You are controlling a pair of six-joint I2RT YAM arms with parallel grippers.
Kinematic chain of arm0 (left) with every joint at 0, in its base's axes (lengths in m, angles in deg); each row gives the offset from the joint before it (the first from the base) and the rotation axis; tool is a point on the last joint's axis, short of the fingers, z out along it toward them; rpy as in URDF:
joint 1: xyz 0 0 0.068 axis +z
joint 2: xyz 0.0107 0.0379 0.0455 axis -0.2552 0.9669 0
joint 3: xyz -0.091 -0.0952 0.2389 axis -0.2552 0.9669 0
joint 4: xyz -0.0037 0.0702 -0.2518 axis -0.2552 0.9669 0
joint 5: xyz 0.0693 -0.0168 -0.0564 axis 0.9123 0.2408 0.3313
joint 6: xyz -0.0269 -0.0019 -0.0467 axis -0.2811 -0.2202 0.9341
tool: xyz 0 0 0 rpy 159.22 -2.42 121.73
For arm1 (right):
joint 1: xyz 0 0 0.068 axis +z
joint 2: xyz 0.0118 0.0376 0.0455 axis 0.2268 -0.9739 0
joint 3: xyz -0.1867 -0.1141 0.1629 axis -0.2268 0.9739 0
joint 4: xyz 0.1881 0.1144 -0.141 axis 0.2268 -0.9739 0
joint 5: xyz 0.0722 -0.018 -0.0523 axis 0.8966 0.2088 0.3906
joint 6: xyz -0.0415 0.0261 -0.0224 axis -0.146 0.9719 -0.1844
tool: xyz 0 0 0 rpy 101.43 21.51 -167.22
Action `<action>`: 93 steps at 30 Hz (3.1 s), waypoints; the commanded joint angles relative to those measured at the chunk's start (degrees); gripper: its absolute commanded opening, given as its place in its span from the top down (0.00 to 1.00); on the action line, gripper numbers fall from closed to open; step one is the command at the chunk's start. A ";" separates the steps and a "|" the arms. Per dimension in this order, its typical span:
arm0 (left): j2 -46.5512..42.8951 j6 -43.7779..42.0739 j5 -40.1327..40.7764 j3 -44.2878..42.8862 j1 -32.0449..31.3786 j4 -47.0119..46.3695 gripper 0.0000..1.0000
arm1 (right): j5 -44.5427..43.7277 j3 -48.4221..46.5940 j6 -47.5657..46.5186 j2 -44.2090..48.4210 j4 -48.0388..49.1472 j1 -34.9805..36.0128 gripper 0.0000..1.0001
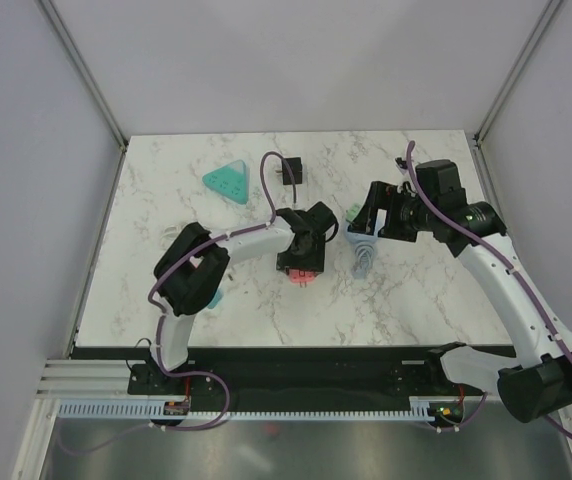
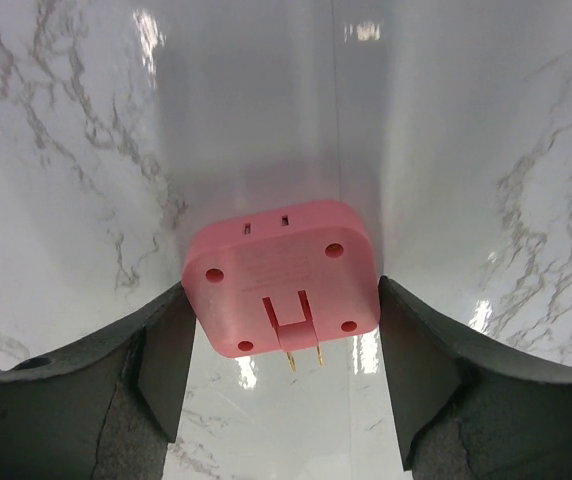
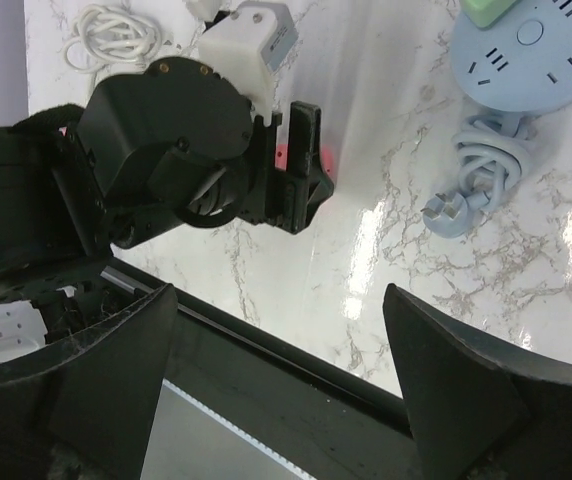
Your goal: Insert the plug
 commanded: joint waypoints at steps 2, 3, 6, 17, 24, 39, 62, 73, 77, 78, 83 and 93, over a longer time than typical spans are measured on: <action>-6.91 -4.69 -0.92 4.01 -1.67 -1.37 0.98 | 1.06 -0.76 1.81 -0.61 -0.06 -1.69 0.10; -8.40 -5.23 -1.88 5.84 -1.59 -2.43 0.98 | 2.19 -1.02 1.98 -0.87 -0.23 -2.30 0.11; -12.45 -7.08 -4.17 8.31 -1.59 -4.64 0.98 | 4.74 -2.25 2.33 -1.23 -0.06 -4.59 0.13; -28.26 -20.25 -13.47 12.89 -1.94 -8.59 0.98 | 20.21 -4.81 -0.92 -10.36 -2.96 -8.02 0.37; -35.30 -28.16 -16.04 15.35 -3.34 -9.91 0.98 | 17.94 -4.98 0.14 -13.61 -3.14 -2.33 0.35; -43.14 -39.86 -20.26 21.68 -9.05 -22.04 0.98 | 21.27 2.93 1.02 -13.62 -2.43 8.23 0.35; -42.26 -42.24 -20.35 23.44 -10.46 -25.03 0.98 | 16.97 0.56 4.09 -9.49 -3.58 9.99 0.41; -44.02 -42.06 -20.09 24.58 -10.55 -25.56 0.98 | 20.13 1.78 3.30 -8.87 -3.49 9.91 0.44; -44.37 -42.33 -20.17 24.67 -10.55 -25.65 0.98 | 22.59 4.24 1.99 -9.05 -3.49 9.99 0.47; -44.28 -42.24 -20.26 24.67 -10.55 -25.65 0.98 | 23.29 4.77 1.72 -9.05 -3.49 9.99 0.48; -43.93 -44.52 -20.96 24.58 -10.73 -25.56 0.98 | 25.49 7.41 0.40 -9.49 -3.31 10.17 0.53; -42.52 -47.24 -20.44 24.06 -10.90 -25.30 0.81 | 31.30 8.99 0.84 -10.45 1.43 10.35 1.00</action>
